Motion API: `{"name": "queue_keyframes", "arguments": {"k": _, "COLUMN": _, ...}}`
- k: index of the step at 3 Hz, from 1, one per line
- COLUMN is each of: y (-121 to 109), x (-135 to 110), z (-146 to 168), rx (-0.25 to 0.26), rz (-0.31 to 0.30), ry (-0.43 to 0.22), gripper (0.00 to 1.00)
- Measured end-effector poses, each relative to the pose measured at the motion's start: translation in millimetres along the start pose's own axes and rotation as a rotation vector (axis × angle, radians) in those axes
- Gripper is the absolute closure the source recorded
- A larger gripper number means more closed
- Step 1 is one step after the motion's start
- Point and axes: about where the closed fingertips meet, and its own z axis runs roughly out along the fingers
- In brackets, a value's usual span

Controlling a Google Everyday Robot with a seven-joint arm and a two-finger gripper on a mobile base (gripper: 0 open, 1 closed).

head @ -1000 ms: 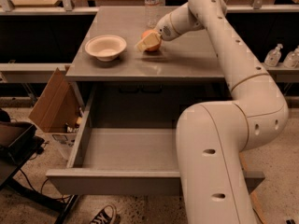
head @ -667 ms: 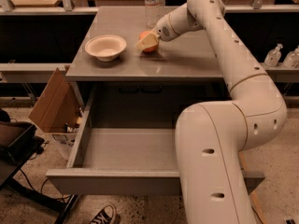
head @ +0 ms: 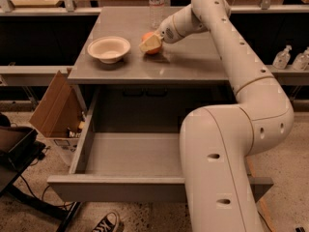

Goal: Place orange into top drawer

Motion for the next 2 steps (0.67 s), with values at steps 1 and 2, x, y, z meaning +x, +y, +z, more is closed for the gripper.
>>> {"name": "queue_keyframes", "arguments": {"k": 1, "y": 0.0, "x": -1.3, "z": -0.9, "rx": 0.000, "rz": 0.000, "ry": 0.000, "gripper": 1.00}}
{"name": "queue_keyframes", "arguments": {"k": 2, "y": 0.1, "x": -2.0, "z": -1.5, "rx": 0.000, "rz": 0.000, "ry": 0.000, "gripper": 1.00}}
